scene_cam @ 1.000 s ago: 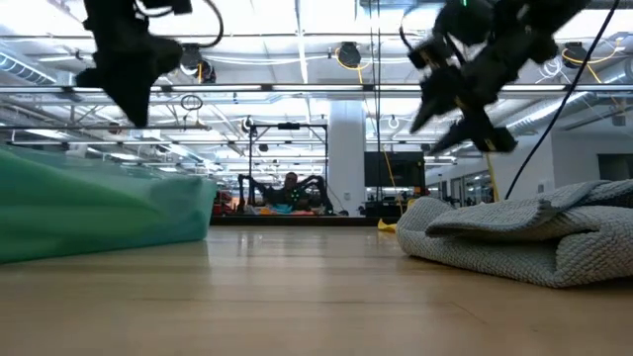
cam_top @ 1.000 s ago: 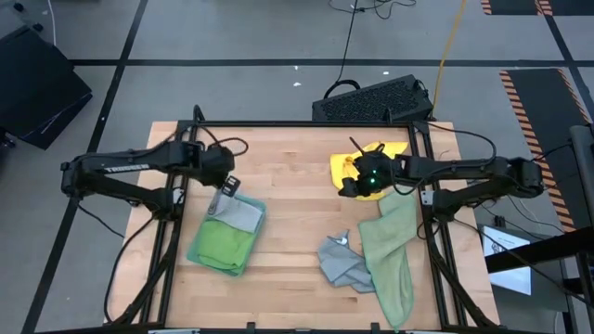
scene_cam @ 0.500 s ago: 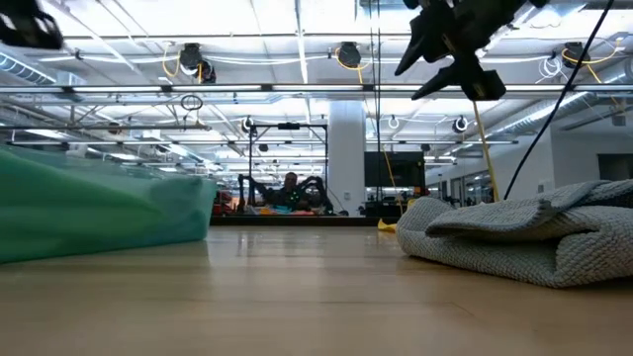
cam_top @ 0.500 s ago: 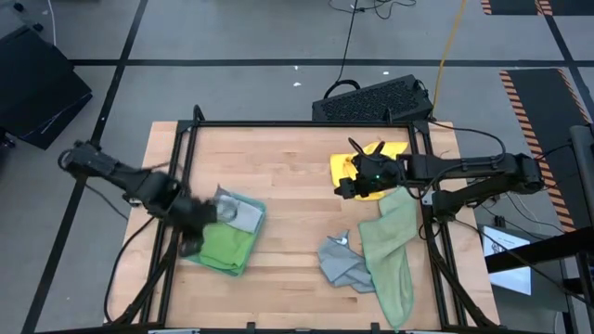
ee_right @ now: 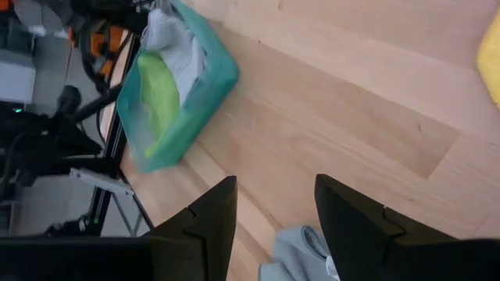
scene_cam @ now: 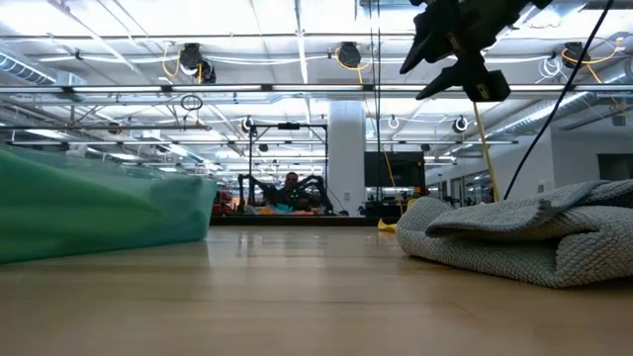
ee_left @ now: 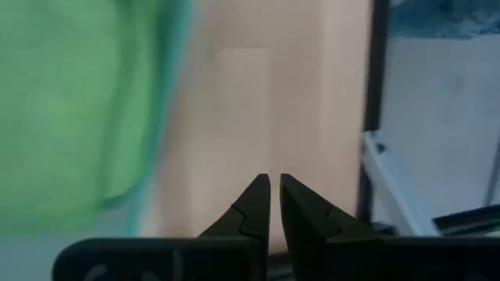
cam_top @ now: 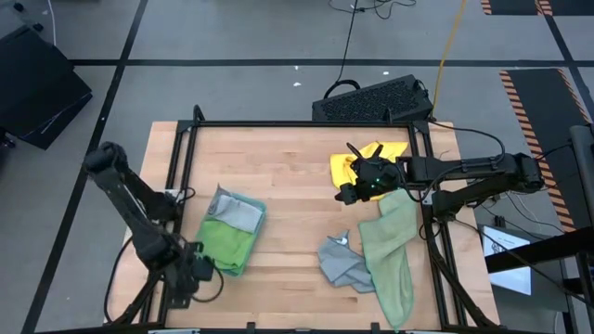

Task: Fold microfiber towels
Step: Adjust the green bin

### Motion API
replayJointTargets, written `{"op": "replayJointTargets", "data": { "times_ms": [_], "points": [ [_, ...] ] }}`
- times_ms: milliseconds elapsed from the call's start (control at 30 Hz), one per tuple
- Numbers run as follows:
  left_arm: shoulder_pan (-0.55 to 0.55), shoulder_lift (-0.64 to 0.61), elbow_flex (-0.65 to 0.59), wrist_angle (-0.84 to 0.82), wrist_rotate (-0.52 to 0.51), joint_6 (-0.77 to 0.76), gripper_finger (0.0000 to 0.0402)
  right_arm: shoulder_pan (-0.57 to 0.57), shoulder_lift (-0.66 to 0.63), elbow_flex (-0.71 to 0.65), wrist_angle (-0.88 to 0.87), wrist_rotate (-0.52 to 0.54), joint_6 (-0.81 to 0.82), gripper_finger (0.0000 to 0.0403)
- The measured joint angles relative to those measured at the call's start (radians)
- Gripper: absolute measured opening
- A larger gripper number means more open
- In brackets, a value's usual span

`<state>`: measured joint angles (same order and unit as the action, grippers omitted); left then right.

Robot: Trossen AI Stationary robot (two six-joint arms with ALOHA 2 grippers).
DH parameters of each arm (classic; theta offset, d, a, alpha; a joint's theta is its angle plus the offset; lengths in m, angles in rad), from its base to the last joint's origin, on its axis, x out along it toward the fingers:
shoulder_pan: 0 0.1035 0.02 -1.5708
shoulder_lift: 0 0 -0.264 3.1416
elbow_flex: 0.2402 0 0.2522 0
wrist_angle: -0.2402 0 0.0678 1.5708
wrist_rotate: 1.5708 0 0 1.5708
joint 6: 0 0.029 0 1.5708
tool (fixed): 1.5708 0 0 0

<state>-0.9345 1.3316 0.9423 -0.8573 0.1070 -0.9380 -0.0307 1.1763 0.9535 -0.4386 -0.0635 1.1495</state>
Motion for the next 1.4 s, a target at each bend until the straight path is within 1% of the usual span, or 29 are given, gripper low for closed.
{"op": "replayJointTargets", "data": {
  "times_ms": [67, 167, 233, 400, 533, 667, 867, 967, 1033, 1167, 1233, 1400],
  "points": [
    [-0.014, 0.049, -0.009, 0.058, 0.0, -0.028, 0.003, 0.0, 0.0, 0.0, -0.001, -0.026, -0.017, 0.0164],
    [-0.012, 0.108, -0.01, 0.042, -0.013, -0.07, 0.003, 0.0, 0.0, 0.0, -0.004, -0.045, -0.033, 0.0164],
    [-0.005, 0.14, -0.01, 0.049, -0.029, -0.06, 0.003, 0.0, 0.0, -0.001, -0.011, -0.045, -0.041, 0.0164],
    [0.034, 0.223, -0.01, 0.05, -0.086, 0.039, 0.003, 0.0, 0.0, -0.001, -0.009, -0.046, -0.07, 0.0164],
    [0.101, 0.285, -0.01, 0.058, -0.082, 0.123, 0.003, 0.0, 0.0, -0.001, -0.022, -0.096, -0.082, 0.0164],
    [0.175, 0.316, -0.01, 0.092, -0.094, 0.236, 0.003, 0.0, 0.0, -0.001, -0.059, -0.124, -0.091, 0.0164],
    [0.313, 0.318, -0.01, 0.153, -0.161, 0.394, 0.003, 0.0, 0.0, -0.001, -0.077, -0.125, -0.114, 0.0164],
    [0.391, 0.317, -0.002, 0.165, -0.16, 0.478, 0.003, 0.0, 0.0, -0.001, -0.085, -0.125, -0.118, 0.0164],
    [0.442, 0.317, 0.019, 0.155, -0.14, 0.518, 0.003, 0.0, 0.0, -0.001, -0.094, -0.125, -0.118, 0.0164],
    [0.521, 0.295, 0.1, 0.08, -0.065, 0.583, 0.003, 0.0, -0.021, -0.001, -0.146, -0.124, -0.112, 0.0164],
    [0.55, 0.271, 0.147, 0.046, -0.036, 0.597, 0.003, 0.0, -0.041, -0.001, -0.207, -0.118, -0.088, 0.0164],
    [0.599, 0.166, 0.254, -0.014, -0.034, 0.569, 0.003, -0.001, -0.119, -0.002, -0.304, -0.032, -0.014, 0.0164]
  ]
}}
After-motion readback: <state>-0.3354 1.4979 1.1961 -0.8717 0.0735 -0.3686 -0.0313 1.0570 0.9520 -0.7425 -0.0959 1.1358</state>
